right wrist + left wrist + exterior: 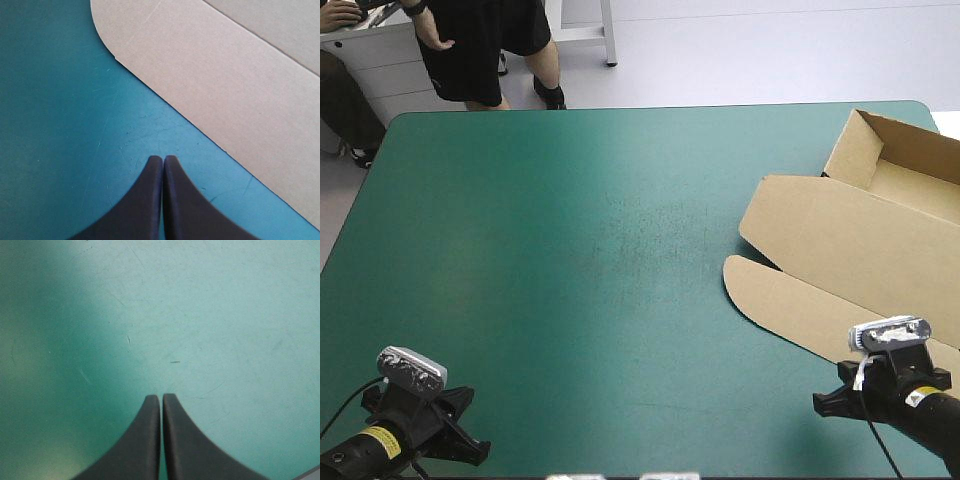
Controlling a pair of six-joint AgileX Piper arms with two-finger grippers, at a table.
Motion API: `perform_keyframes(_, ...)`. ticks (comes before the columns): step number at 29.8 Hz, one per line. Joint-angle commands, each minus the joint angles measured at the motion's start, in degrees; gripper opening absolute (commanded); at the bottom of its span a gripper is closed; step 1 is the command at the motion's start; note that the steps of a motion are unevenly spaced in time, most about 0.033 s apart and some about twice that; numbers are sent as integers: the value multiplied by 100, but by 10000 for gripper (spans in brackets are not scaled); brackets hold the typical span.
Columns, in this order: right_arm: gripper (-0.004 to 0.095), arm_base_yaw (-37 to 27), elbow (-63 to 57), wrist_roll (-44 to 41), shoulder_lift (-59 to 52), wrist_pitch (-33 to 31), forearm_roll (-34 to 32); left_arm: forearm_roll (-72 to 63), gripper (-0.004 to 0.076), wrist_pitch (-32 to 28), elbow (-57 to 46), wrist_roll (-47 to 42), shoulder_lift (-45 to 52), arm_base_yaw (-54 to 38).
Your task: Fold the box
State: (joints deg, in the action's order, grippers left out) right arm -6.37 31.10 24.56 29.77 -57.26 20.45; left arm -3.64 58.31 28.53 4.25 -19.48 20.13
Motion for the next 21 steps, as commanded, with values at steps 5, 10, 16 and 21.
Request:
perform_keyframes(5,-15,-7,-133,69,-568,349,134,-68,-8,-295,146,-33,-49,-2)
perform_keyframes(10,-15,-7,-133,58,-611,320,145,-68,-8,-295,146,-33,-49,-2)
perform_keyframes(16,-15,-7,-122,68,-611,263,203,-68,-8,-295,146,-33,-49,-2)
perform_keyframes(21,-15,-7,-122,68,-611,263,203,-68,-8,-295,146,-33,-49,-2)
